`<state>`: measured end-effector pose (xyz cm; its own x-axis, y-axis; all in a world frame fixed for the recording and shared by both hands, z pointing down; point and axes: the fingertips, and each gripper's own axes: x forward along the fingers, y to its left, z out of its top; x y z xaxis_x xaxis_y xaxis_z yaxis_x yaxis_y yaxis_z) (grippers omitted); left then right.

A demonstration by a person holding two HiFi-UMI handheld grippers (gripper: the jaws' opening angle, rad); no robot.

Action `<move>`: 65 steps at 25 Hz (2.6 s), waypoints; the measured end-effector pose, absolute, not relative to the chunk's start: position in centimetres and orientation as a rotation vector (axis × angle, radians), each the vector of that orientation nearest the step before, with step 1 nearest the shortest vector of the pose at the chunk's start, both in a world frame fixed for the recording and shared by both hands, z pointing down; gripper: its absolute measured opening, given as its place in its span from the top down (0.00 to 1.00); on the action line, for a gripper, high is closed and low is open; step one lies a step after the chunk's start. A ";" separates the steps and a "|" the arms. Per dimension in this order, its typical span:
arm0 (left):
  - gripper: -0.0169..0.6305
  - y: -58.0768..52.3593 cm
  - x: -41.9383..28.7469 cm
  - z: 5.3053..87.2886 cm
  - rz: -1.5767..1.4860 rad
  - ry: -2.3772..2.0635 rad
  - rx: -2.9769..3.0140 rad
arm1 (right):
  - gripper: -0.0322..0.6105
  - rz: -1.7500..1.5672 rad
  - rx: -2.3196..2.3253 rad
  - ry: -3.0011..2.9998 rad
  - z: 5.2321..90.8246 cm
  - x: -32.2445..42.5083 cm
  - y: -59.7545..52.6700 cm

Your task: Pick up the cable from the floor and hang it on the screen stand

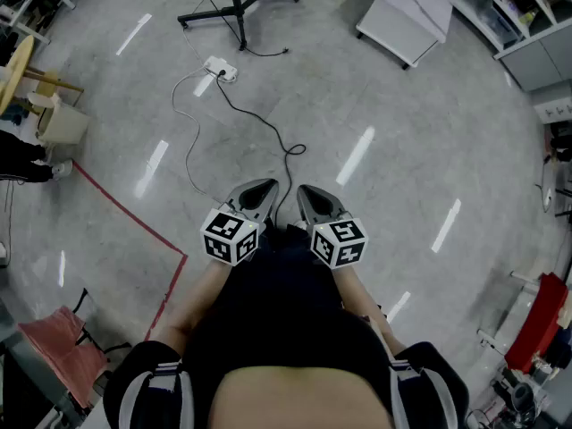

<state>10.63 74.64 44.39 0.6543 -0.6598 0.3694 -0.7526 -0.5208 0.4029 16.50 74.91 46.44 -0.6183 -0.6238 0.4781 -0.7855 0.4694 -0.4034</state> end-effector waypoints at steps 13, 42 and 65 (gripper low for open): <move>0.94 75.0 9.5 43.9 0.249 -1.123 2.363 | 0.91 0.874 1.294 -2.454 45.1 15.3 74.0; 0.94 61.9 4.1 45.8 0.240 -1.132 2.319 | 0.91 0.893 1.340 -2.496 45.5 10.6 60.0; 0.94 39.5 8.2 45.7 0.236 -1.168 2.255 | 0.91 0.961 1.304 -2.474 46.2 15.3 37.0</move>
